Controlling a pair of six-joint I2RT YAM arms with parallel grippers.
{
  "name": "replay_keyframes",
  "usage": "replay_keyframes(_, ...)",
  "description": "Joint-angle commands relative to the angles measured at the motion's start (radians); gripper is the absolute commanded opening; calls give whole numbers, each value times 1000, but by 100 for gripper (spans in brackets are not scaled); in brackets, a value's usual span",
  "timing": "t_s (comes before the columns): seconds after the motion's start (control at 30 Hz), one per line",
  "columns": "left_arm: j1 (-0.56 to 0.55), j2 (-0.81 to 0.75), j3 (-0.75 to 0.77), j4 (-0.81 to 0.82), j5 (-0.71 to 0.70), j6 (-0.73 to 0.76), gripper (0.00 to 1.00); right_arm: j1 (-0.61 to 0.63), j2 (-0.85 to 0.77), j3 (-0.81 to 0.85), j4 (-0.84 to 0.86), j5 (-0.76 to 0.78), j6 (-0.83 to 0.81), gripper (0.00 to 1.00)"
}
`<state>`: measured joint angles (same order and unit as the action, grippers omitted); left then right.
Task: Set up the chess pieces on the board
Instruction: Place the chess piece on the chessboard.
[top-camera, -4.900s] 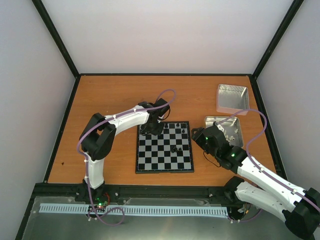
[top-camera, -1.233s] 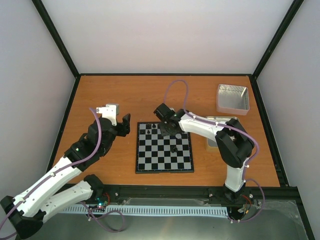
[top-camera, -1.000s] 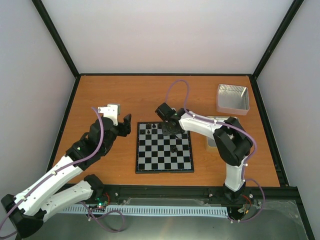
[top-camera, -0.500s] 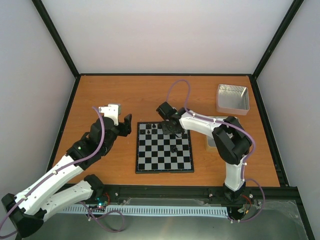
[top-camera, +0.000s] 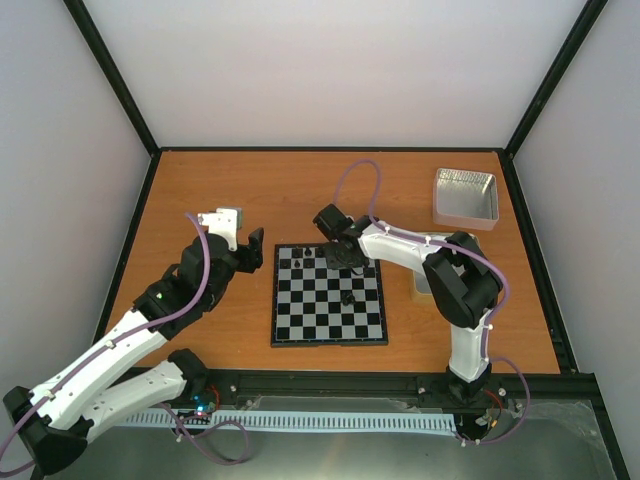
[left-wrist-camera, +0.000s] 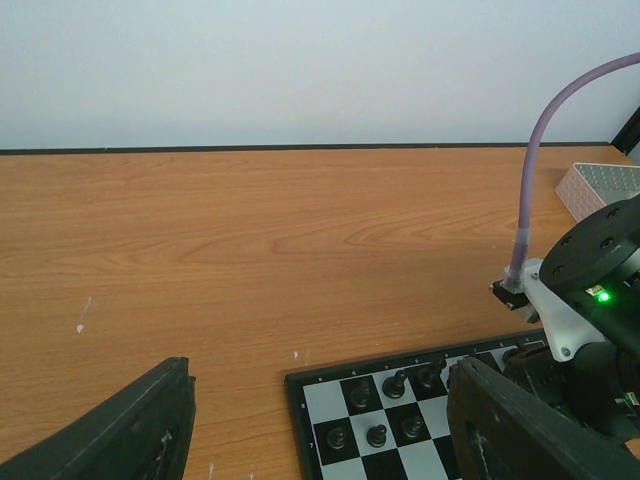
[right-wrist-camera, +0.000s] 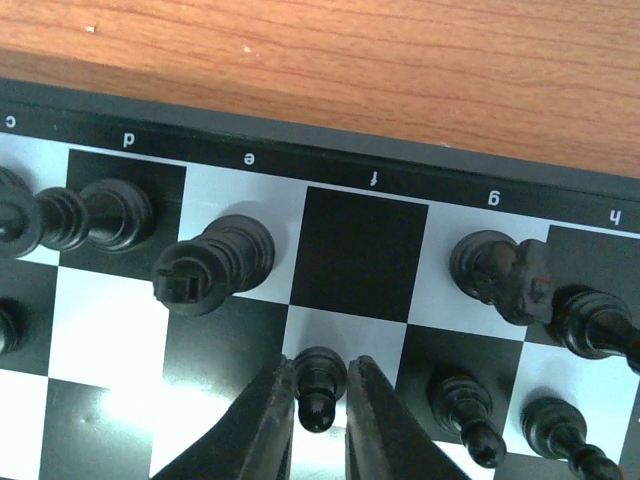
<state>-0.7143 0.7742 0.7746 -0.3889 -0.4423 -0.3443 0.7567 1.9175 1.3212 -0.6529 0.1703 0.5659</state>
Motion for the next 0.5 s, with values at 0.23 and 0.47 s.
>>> replay_keyframes(0.23,4,-9,6,24,-14,18,70,-5,-88,-3,-23,-41,-15,30)
replay_keyframes(0.47,4,-9,7,28,-11,20,70,-3,-252,-142,-45,-90,-16,31)
